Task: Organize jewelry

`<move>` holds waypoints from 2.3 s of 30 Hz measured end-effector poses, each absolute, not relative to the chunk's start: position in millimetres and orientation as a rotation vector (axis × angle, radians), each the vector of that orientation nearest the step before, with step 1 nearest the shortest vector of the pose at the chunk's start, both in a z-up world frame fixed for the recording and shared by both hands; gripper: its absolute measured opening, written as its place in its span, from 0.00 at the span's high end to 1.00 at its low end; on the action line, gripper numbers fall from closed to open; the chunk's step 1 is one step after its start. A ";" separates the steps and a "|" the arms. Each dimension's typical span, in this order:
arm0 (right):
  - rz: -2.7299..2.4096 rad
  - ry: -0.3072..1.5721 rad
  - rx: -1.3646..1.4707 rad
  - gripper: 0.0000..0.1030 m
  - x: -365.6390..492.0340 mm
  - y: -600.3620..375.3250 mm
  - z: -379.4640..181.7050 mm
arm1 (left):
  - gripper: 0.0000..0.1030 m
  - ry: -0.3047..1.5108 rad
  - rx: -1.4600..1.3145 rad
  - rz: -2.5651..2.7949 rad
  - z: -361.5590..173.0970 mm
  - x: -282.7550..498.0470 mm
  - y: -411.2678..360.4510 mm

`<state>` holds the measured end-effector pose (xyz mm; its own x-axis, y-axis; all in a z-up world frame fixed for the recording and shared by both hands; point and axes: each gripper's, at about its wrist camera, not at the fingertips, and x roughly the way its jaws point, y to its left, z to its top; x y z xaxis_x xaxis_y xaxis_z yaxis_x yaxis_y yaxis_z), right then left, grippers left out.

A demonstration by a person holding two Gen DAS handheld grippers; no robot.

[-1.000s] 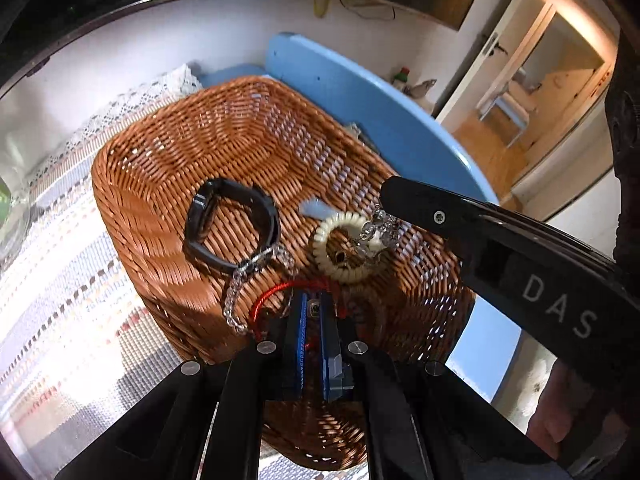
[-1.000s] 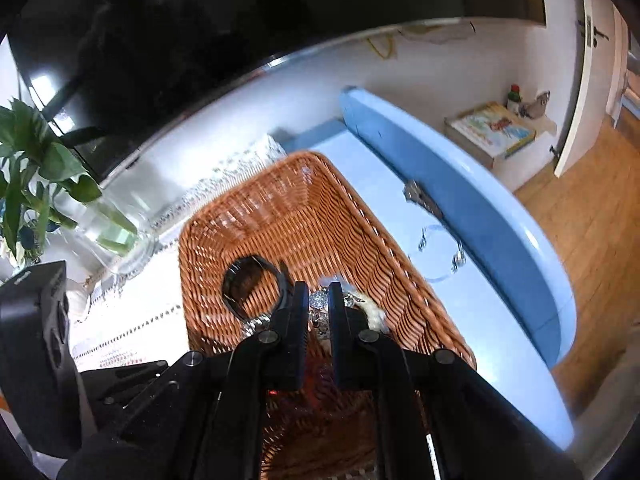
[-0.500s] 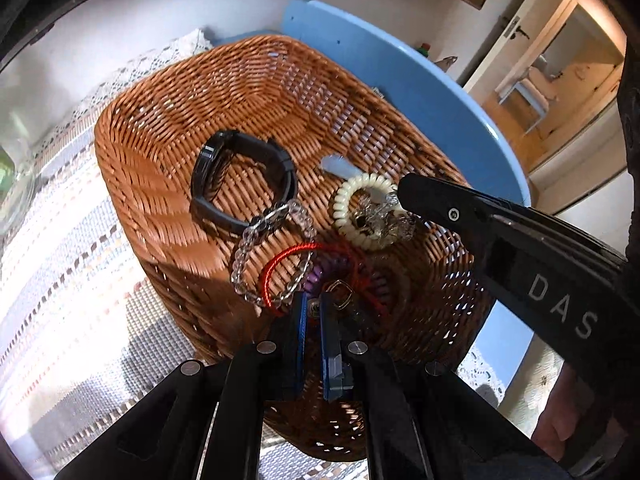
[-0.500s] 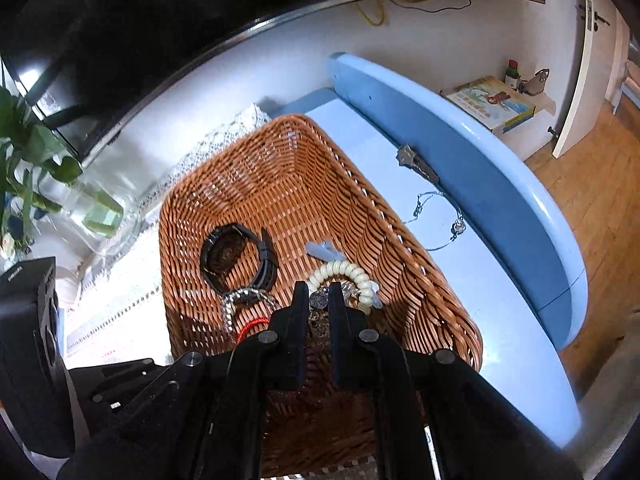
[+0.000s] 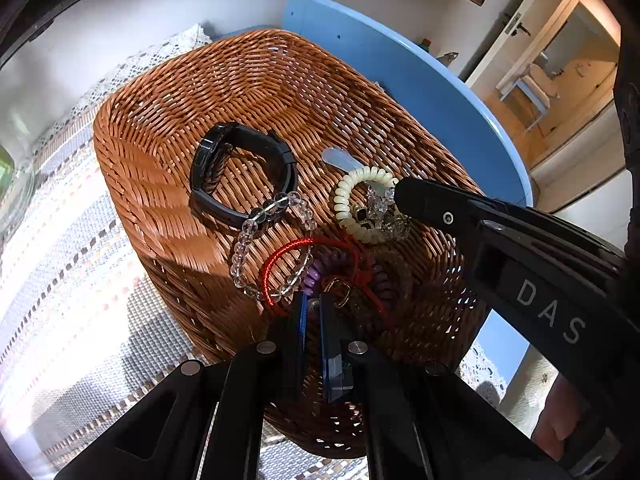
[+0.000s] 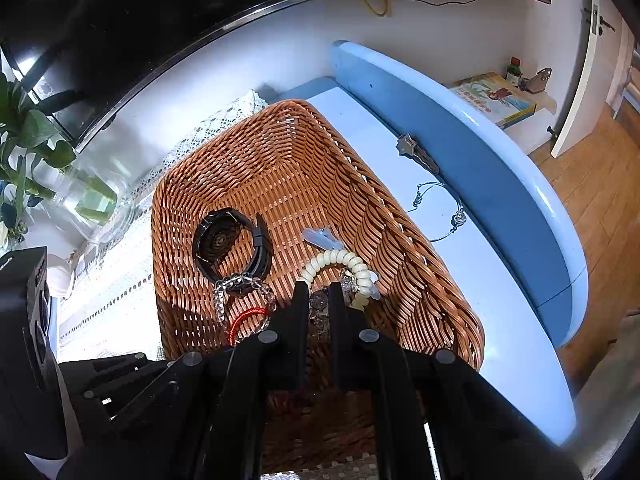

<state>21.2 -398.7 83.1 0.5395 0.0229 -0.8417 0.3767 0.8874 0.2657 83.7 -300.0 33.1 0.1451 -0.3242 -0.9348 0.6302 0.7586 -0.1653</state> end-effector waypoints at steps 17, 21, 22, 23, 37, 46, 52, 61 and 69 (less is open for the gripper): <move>-0.171 0.908 0.471 0.27 12.2 -402.3 119.5 | 0.70 1.215 0.315 -0.564 71.6 92.0 -290.0; -0.201 0.987 0.428 0.24 17.9 -400.1 135.5 | 0.58 1.202 0.303 -0.498 89.6 96.5 -284.1; -0.209 1.010 0.408 0.24 19.2 -398.6 137.3 | 0.58 1.207 0.298 -0.489 92.4 97.2 -282.1; -0.224 1.037 0.374 0.24 21.1 -395.8 140.3 | 0.58 1.212 0.294 -0.479 94.0 97.3 -279.1; -0.252 1.096 0.277 0.24 27.5 -381.3 155.0 | 0.58 1.219 0.333 -0.429 94.0 99.3 -276.0; -0.271 1.108 0.291 0.24 27.2 -386.6 151.0 | 0.58 1.224 0.386 -0.405 83.6 98.1 -279.2; -0.270 1.116 0.290 0.24 28.0 -386.5 148.9 | 0.58 1.212 0.381 -0.413 85.5 98.6 -278.6; -0.288 1.119 0.295 0.24 27.5 -388.8 145.9 | 0.58 1.182 0.398 -0.421 79.0 96.4 -280.9; -0.289 1.124 0.299 0.24 27.2 -390.0 144.0 | 0.58 1.194 0.366 -0.458 77.7 96.4 -280.7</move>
<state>27.2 -390.0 144.0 0.4034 -0.0764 -0.9118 0.3736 0.9234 0.0880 96.4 -280.8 77.7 0.2963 -0.1465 -0.9438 0.5230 0.8517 0.0320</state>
